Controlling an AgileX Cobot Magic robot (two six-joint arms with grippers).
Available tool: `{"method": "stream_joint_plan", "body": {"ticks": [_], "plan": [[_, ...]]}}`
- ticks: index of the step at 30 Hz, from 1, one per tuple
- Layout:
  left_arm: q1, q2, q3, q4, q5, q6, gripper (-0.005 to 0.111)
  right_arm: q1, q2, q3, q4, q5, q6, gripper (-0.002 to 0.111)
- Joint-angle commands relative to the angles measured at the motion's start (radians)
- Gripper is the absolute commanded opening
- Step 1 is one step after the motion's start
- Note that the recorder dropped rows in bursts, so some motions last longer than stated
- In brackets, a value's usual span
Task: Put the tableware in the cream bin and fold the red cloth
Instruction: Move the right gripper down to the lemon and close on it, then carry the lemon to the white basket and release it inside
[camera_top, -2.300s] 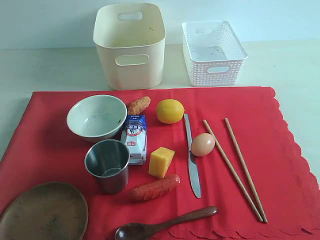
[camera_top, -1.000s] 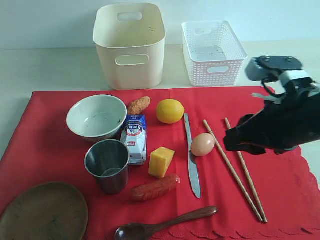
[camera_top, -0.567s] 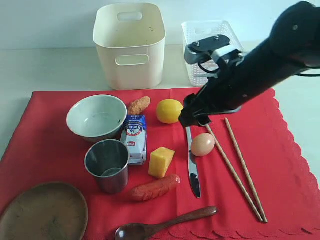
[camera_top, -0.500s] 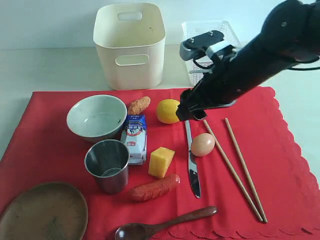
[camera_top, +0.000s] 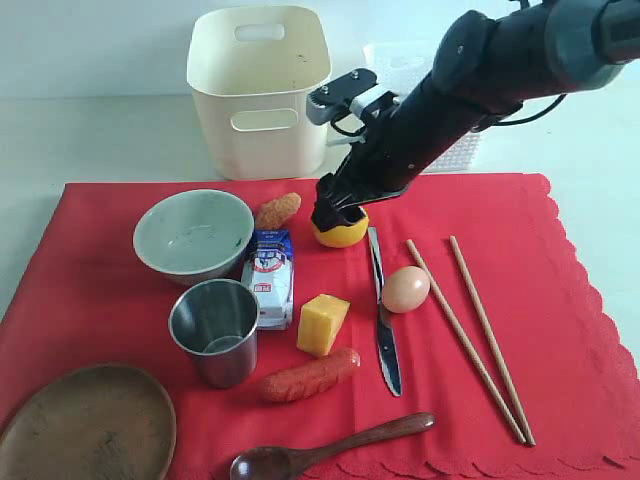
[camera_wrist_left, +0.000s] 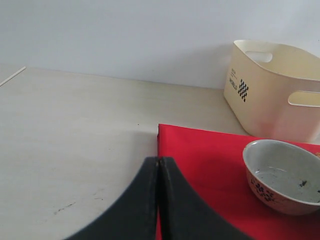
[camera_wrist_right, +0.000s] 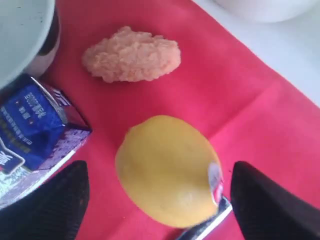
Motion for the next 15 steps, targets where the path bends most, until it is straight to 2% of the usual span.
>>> {"method": "stream_joint_plan", "body": {"ticks": [1,6,15], "plan": [[0.002,-0.005,0.0,0.006,-0.006,0.0,0.003,0.001,0.062,-0.035,0.093,0.02,-0.112,0.075],[0.002,-0.005,0.0,0.006,-0.006,0.0,0.003,0.001,0.09,-0.035,0.044,0.013,-0.111,0.07],[0.002,-0.005,0.0,0.006,-0.006,0.0,0.003,0.001,0.091,-0.035,0.013,0.014,-0.052,0.027]]}}
